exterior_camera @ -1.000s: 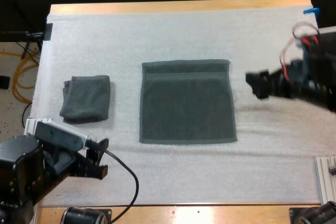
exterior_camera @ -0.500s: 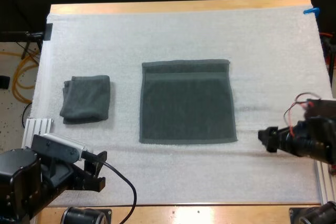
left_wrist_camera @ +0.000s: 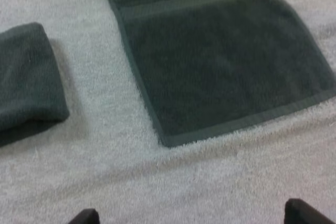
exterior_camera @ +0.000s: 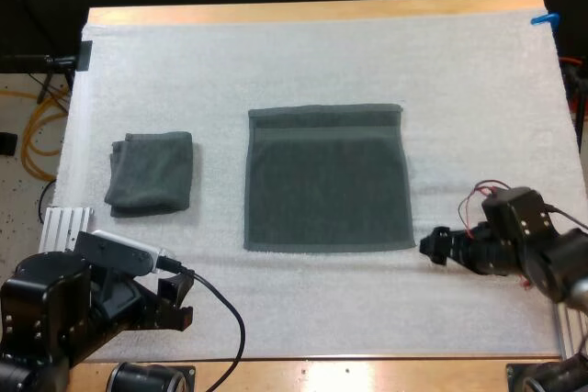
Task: Pick towel from pile fold and stack
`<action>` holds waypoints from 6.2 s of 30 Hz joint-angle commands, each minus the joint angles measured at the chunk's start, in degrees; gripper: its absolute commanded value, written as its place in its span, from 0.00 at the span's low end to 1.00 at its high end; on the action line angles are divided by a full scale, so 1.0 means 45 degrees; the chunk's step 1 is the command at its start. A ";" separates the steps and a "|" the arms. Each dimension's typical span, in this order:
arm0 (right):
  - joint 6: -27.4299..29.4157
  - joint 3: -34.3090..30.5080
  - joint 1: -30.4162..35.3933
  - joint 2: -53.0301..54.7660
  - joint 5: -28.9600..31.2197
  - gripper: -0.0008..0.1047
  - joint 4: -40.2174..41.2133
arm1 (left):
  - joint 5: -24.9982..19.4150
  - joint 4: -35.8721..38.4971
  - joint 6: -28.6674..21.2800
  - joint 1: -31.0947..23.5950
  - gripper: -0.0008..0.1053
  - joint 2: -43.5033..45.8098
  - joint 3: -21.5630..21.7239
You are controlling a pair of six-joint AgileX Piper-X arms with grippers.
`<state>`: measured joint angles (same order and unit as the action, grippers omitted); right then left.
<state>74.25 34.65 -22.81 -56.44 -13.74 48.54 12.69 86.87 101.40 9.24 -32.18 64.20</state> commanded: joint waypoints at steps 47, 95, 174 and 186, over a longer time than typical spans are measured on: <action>-0.1216 -0.0278 0.1884 -0.7785 -0.6394 0.15 -0.5854 | -0.0103 -0.0244 0.0077 -0.0026 0.63 0.0021 -0.0007; -0.0637 -0.0278 0.1884 -0.6951 -0.5496 0.01 -0.5854 | 0.3498 -1.0072 0.1746 -0.0026 0.63 -1.0413 -0.5686; -0.2858 -0.0278 0.1884 -0.3178 -0.7385 0.01 -0.3840 | 0.7478 -0.9167 0.2434 0.0889 0.01 -0.9120 -0.5650; -0.7435 -0.0273 0.1884 -0.6383 -0.7555 0.01 -1.0899 | 0.8028 -1.3916 0.4434 -0.0136 0.01 -1.1902 -0.5650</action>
<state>41.50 33.44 -14.21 -85.09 -47.15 1.49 48.25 26.05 120.26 8.61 -85.69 38.68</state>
